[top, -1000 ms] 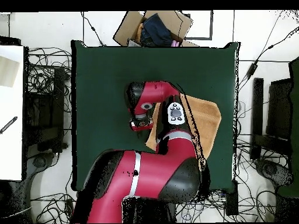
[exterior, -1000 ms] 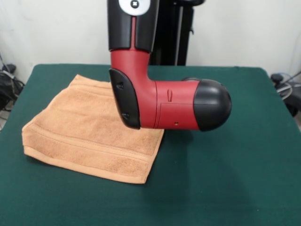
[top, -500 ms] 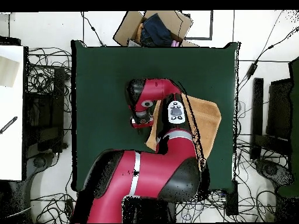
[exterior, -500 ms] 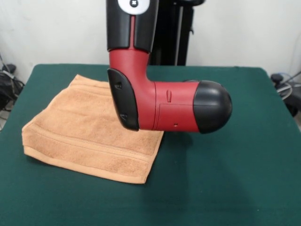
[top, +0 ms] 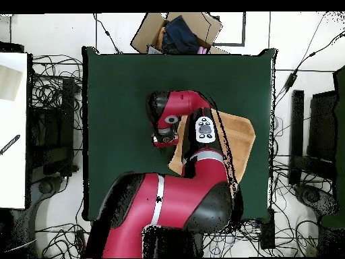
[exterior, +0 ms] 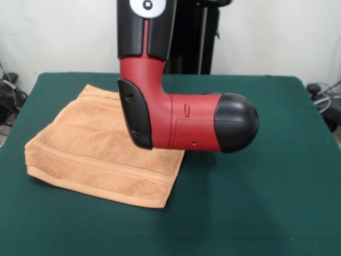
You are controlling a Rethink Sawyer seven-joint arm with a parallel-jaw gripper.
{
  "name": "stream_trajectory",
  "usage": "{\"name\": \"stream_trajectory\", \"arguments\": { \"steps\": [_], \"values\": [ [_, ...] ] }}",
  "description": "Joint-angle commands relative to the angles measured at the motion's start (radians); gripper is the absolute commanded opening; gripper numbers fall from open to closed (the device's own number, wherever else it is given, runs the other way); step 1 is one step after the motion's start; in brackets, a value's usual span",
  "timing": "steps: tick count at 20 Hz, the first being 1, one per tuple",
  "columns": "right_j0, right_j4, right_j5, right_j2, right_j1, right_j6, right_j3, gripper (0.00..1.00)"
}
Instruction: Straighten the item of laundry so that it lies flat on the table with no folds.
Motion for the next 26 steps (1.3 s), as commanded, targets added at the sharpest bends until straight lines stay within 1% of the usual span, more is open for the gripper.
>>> {"name": "stream_trajectory", "arguments": {
  "steps": [1,4,5,11,16,18,20,23,26],
  "values": [
    [-0.027,-0.014,-0.013,0.05,0.03,-0.037,0.005,1.0],
    [-0.035,-0.019,-0.031,0.062,0.018,-0.077,0.028,1.0],
    [-0.035,-0.025,-0.013,0.069,0.059,-0.088,-0.029,1.0],
    [-0.037,-0.038,-0.021,0.083,0.095,-0.12,-0.064,1.0],
    [-0.04,-0.045,-0.019,0.086,0.107,-0.135,-0.082,1.0],
    [-0.041,-0.046,-0.008,0.09,0.129,-0.141,-0.11,1.0],
    [-0.04,-0.046,-0.016,0.086,0.117,-0.134,-0.089,1.0],
    [-0.04,-0.049,-0.025,0.091,0.133,-0.139,-0.102,1.0],
    [-0.043,-0.051,-0.047,0.095,0.124,-0.154,-0.08,1.0]
  ]
}}
